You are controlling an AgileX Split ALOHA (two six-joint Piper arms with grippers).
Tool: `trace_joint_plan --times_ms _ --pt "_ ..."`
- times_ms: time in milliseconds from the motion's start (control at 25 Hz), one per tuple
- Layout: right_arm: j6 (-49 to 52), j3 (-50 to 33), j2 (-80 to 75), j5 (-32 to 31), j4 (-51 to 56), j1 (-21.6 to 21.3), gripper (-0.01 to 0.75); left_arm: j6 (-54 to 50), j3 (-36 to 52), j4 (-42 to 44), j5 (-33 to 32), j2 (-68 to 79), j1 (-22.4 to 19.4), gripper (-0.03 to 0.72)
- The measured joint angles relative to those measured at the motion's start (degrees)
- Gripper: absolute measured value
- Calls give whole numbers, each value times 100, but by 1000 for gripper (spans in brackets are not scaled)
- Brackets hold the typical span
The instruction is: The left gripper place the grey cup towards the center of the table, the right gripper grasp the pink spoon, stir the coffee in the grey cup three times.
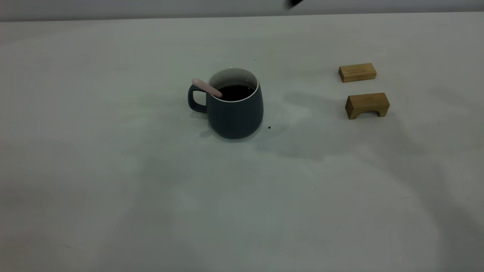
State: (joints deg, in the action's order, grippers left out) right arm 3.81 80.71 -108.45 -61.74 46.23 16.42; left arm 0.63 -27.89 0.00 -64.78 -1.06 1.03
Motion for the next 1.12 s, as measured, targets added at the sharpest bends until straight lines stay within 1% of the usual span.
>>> trace_joint_plan --times_ms 120,200,280,360,480,600,720,920,1040,1120 --pt "672 0 775 -212 -1267 -41 372 0 0 0 0 0 0 287" --pt "953 0 1214 -430 -1784 -41 326 -1 0 0 0 0 0 287" --pt "960 0 1668 -633 -2264 -53 282 -1 0 0 0 0 0 287" --pt "890 -6 2075 -781 -2746 -53 254 -1 0 0 0 0 0 287" --pt "667 -78 2676 -840 -3422 -58 247 -1 0 0 0 0 0 287" --pt "337 -377 3316 -876 -3988 -64 244 -1 0 0 0 0 0 287" --pt "107 -989 4081 -895 -4380 -64 244 -1 0 0 0 0 0 287" --pt "36 -2253 5605 -913 -4464 -70 244 -1 0 0 0 0 0 287" --pt "-9 -2812 6611 -915 -4428 -236 244 -1 0 0 0 0 0 287" --pt "-169 -3204 7293 -915 -4408 -539 244 -1 0 0 0 0 0 287"
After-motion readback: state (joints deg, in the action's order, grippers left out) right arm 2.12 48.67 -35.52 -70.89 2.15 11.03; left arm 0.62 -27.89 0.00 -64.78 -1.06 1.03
